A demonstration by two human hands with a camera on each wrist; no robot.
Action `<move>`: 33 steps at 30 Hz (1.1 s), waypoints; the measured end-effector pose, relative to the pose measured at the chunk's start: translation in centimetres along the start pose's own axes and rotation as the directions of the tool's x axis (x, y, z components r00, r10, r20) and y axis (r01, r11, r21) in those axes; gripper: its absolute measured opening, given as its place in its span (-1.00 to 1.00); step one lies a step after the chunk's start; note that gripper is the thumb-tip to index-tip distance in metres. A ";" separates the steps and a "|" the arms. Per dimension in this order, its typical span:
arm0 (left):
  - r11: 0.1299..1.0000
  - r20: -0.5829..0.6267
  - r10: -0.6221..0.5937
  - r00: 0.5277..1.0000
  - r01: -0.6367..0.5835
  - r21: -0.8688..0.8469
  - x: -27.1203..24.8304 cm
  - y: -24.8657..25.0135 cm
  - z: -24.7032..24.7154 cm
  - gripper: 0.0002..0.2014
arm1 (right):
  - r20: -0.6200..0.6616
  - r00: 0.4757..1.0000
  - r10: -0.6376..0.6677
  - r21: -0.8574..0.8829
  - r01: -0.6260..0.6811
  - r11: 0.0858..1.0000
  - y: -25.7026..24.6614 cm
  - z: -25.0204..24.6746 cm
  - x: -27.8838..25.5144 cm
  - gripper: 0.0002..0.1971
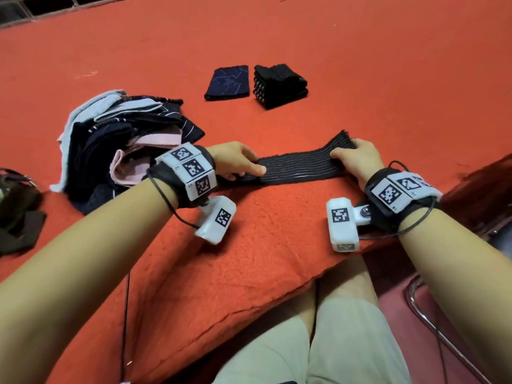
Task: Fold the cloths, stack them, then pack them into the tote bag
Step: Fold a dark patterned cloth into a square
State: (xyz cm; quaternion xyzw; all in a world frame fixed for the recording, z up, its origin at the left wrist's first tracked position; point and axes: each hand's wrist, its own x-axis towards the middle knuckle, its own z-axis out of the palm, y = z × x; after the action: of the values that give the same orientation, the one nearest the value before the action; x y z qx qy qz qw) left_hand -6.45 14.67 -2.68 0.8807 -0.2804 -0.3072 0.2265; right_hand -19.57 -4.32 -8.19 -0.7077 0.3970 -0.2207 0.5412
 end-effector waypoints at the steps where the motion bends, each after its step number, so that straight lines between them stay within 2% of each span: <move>1: 0.999 -0.004 0.021 1.000 -0.021 0.027 -0.2 -0.1 -0.4 -0.65 | -0.003 1.000 0.000 -0.016 0.000 1.000 -0.4 0.1 -0.1 -0.94; 4: 0.989 -0.123 0.079 0.989 -0.063 0.135 -0.6 -1.0 -1.8 -0.66 | -0.006 0.998 -0.067 -0.122 0.066 0.990 -2.0 0.7 -0.9 -0.89; 6: 0.976 -0.196 0.079 0.977 -0.036 0.213 -0.9 -2.2 -2.7 -0.56 | 0.057 0.990 -0.130 -0.240 0.140 0.961 -3.1 1.8 -1.7 -0.75; 8: 0.956 -0.188 0.027 0.982 0.029 0.291 -1.1 -3.6 -3.2 -0.39 | 0.166 0.974 -0.153 -0.324 0.201 0.925 -4.2 3.5 -2.8 -0.60; 10: 0.945 -0.167 -0.075 0.983 0.123 0.303 -1.3 -4.5 -3.3 -0.29 | 0.258 0.955 -0.147 -0.407 0.245 0.880 -5.0 5.2 -3.6 -0.52; 11: 0.953 -0.164 -0.126 0.978 0.165 0.253 -1.2 -4.8 -3.2 -0.32 | 0.294 0.945 -0.139 -0.442 0.264 0.857 -5.3 5.9 -3.9 -0.50; 13: 0.975 -0.144 -0.188 0.972 0.202 0.093 -1.3 -5.0 -3.0 -0.55 | 0.341 0.933 -0.117 -0.486 0.281 0.828 -5.9 7.1 -4.1 -0.47; 17: 0.975 -0.080 -0.207 0.975 0.199 -0.097 -1.0 -5.6 -3.0 -0.76 | 0.404 0.914 -0.046 -0.490 0.259 0.833 -6.2 8.3 -3.9 -0.38; 20: 0.956 -0.057 -0.211 0.976 0.193 -0.220 -1.0 -6.3 -3.0 -0.77 | 0.489 0.872 -0.018 -0.477 0.285 0.832 -5.8 8.4 -3.6 -0.31; 24: 0.927 -0.037 -0.201 0.979 0.178 -0.329 -1.1 -6.8 -3.0 -0.76 | 0.597 0.802 0.005 -0.456 0.334 0.825 -5.6 7.6 -3.3 -0.48; 29: 0.896 -0.036 -0.211 0.977 0.178 -0.407 -1.3 -7.2 -3.1 -0.75 | 0.649 0.761 0.008 -0.430 0.358 0.829 -4.9 7.2 -3.3 -0.42; 33: 0.865 0.009 -0.244 0.970 0.222 -0.451 -1.2 -7.2 -3.2 -0.72 | 0.679 0.734 -0.035 -0.413 0.421 0.808 -4.5 7.3 -3.4 -0.49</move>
State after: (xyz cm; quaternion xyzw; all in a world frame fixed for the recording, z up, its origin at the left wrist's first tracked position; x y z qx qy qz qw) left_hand -2.55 21.48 -4.05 0.8393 -0.0879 -0.3670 0.3912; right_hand -14.70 3.11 -5.83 -0.9070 0.1388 0.0886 0.3877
